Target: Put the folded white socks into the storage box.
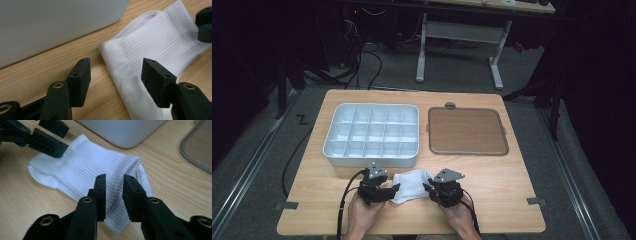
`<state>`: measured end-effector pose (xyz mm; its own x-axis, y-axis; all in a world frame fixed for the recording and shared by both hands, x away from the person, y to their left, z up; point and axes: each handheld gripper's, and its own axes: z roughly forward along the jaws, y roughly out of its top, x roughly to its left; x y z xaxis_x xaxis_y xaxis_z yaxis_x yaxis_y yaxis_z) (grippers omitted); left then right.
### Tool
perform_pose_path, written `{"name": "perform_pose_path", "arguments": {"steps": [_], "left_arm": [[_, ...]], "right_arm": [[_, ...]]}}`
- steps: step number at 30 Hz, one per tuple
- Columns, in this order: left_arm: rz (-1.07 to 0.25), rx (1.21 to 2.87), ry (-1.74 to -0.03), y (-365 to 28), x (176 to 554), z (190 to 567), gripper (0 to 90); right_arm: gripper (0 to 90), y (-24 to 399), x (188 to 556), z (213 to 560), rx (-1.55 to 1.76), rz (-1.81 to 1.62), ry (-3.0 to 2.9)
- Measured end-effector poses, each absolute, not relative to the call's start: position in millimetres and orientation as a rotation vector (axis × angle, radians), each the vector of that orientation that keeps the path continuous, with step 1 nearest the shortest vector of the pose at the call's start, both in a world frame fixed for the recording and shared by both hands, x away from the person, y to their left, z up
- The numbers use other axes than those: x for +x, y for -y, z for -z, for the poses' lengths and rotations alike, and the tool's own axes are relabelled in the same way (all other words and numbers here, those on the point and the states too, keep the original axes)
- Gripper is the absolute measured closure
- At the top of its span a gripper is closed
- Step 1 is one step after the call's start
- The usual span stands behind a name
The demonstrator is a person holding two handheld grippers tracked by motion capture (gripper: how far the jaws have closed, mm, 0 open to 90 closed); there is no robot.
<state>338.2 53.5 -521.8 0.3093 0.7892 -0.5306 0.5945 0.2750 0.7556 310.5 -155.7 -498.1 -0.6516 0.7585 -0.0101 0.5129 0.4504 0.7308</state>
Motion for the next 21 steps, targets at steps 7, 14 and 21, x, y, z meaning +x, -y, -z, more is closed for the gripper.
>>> {"name": "perform_pose_path", "arguments": {"steps": [7, 14, 21], "left_arm": [[-0.173, 1.371, -1.403, -51, 352, 518, 40.1], [-0.149, 1.38, -1.466, -48, 360, 528, 40.8], [-0.146, 1.38, -1.453, -48, 359, 529, 46.5]], "right_arm": [[82.1, 141, 312, 489, 1.012, -1.043, -2.385], [84.9, 129, 327, 503, 1.021, -1.0, -2.423], [86.5, 125, 335, 516, 1.034, -0.948, -2.454]]}}
